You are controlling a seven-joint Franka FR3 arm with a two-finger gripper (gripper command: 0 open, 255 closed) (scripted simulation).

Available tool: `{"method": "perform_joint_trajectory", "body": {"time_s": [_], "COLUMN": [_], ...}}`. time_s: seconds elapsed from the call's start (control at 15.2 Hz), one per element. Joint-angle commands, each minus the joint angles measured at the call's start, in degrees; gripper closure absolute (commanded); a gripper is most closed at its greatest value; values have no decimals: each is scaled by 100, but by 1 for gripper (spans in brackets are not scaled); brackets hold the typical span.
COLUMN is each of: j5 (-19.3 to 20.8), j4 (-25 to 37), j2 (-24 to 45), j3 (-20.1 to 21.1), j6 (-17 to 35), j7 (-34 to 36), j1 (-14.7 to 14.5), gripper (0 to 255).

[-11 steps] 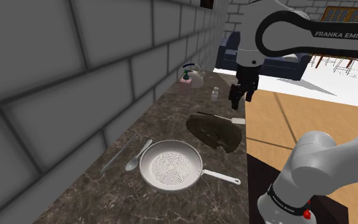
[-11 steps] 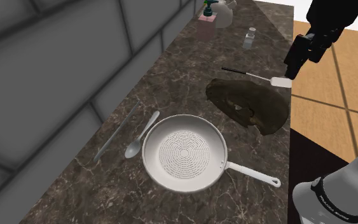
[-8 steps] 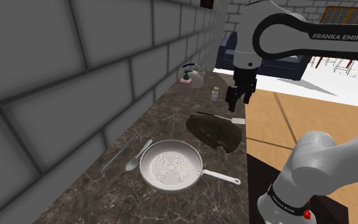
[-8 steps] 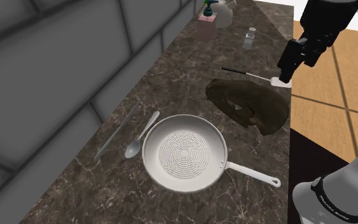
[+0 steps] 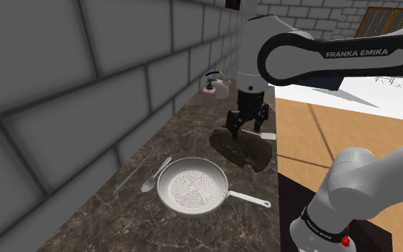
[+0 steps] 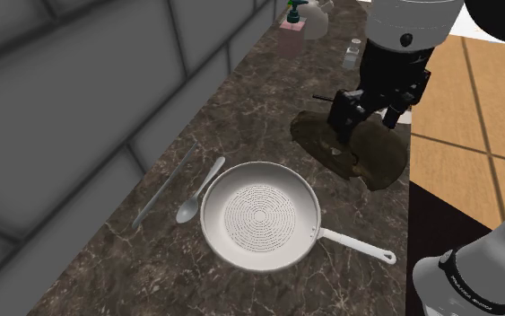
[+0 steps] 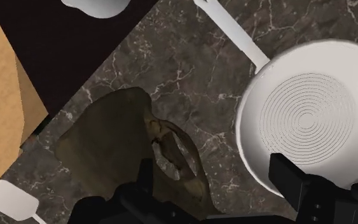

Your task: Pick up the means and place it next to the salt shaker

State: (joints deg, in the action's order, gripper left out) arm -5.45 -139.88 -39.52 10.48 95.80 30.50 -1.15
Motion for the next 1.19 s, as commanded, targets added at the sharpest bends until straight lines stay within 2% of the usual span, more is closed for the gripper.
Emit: {"method": "perform_joint_trajectory", "body": {"time_s": [0.0, 0.33, 0.59, 0.86, 1.12], "j5": [-193, -476, -506, -316, 98], "j4": [36, 376, 802, 1356, 2037], "j2": [202, 1017, 1798, 2677, 3644], "j3": [265, 886, 1350, 1755, 2046], "j6": [206, 786, 1228, 1611, 1894], "j7": [486, 1607, 2522, 3486, 4502], "j1": [-10, 54, 158, 266, 304], "gripper": [0, 0, 0, 0, 0]}}
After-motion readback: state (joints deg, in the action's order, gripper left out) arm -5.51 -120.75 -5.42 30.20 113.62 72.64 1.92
